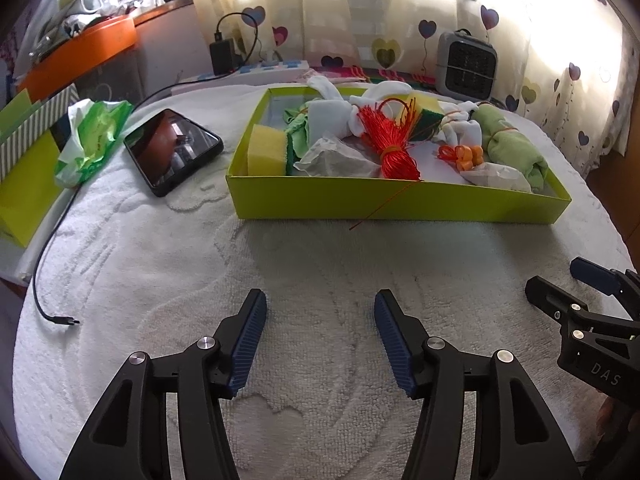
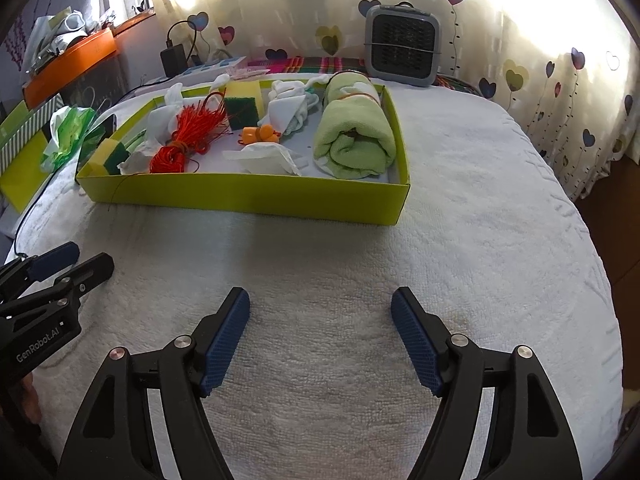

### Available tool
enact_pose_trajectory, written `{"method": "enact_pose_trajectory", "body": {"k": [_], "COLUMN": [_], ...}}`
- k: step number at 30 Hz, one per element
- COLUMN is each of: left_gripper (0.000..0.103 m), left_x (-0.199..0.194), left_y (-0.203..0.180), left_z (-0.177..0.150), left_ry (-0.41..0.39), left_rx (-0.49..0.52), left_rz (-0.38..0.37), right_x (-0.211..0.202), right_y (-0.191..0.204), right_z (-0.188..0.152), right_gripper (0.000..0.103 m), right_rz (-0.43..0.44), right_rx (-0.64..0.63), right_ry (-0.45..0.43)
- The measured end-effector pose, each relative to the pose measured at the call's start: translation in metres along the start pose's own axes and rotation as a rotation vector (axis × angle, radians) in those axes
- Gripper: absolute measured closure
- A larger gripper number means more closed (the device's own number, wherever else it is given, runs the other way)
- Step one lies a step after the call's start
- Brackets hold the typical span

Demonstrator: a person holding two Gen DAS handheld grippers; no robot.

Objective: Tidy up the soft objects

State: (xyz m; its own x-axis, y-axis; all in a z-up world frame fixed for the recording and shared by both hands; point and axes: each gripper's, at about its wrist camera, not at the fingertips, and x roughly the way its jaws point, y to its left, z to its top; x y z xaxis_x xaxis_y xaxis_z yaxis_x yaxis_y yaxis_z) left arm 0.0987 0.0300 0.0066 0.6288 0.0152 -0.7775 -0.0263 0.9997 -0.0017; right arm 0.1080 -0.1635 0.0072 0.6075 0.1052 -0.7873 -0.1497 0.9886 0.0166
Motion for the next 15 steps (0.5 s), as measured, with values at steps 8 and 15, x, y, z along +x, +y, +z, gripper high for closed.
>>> {"method": "enact_pose_trajectory", "body": {"k": [8, 15], "left_gripper": [0.047, 0.047], "left_x": [0.0000, 0.0002], "left_y": [-0.0004, -0.0005], "left_z": [-0.0002, -0.0002], "left_ry": [0.000, 0.000], "left_rx": [0.001, 0.001], "left_rz": [0.001, 0.001], "right_x": [0.0005, 0.0005], "right_y": [0.0004, 0.0004], "right_z": [0.0000, 0.0001], "right_gripper": [0.027, 0.026], "right_rz": [0.002, 0.002], "right_rx": [-0.005, -0.005], "right_ry": [0.002, 0.002]}}
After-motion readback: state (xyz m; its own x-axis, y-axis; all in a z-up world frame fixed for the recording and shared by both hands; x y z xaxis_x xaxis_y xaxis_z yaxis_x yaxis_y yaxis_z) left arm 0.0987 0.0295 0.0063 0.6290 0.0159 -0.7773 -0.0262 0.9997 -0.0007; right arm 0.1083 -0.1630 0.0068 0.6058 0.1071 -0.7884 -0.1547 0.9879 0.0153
